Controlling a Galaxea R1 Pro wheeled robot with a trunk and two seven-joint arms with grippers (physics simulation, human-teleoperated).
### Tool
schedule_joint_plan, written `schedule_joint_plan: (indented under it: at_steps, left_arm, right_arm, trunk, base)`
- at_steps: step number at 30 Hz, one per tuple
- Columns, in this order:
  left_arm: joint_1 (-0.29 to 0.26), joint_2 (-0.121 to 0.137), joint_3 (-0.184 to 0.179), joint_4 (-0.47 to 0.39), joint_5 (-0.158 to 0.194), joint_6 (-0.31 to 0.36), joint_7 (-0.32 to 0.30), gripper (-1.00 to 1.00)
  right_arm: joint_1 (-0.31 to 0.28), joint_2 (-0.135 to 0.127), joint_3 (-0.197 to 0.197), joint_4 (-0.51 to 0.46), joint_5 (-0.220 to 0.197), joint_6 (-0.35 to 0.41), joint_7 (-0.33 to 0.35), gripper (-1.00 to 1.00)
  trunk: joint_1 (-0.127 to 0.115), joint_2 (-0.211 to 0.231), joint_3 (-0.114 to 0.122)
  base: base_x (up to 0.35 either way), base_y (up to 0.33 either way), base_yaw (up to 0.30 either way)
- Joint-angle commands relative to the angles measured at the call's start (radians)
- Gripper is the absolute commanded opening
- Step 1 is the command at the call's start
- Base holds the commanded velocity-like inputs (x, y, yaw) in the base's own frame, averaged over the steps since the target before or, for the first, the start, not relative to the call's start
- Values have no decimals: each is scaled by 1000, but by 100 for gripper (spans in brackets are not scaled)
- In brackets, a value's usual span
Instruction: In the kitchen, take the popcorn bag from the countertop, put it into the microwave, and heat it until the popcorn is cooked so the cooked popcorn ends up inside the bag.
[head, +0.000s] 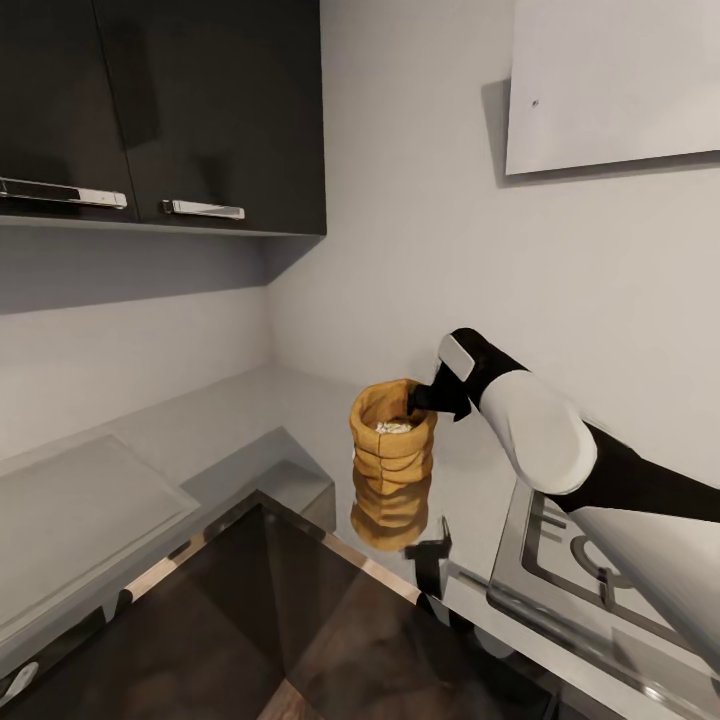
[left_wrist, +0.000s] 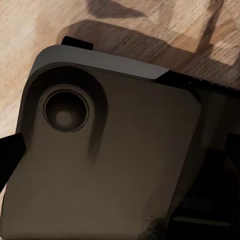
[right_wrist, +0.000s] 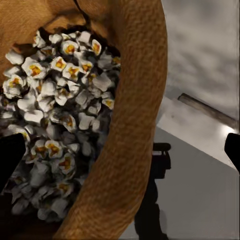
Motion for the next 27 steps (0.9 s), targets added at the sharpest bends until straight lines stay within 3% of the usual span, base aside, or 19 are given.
schedule_joint_plan:
  at_steps: [1,8,16,27]
  left_arm:
    - [0,0,5,-1,4,1,-4,100]
    - [0,-1,5,-4,4,1,-4,100]
    - [0,-1,7,-9,3,1,-4,100]
    - [0,-1,7,-10,3,1,-4,100]
  right_arm:
    - [-1,1,-3,4,10,4,-6,100]
    - [-3,7,29,-35,43,4,18,100]
    - [-3,7,61,-44,39,4,23,100]
    - [-3,7,63,-44,38,4,23,100]
  trunk:
    - [0,-1,-1]
    - [0,-1,-1]
    - [0,-1,-1]
    - [-42,76,33]
  base:
    - [0,0,0]
    - [0,0,0]
    - [0,0,0]
    - [0,0,0]
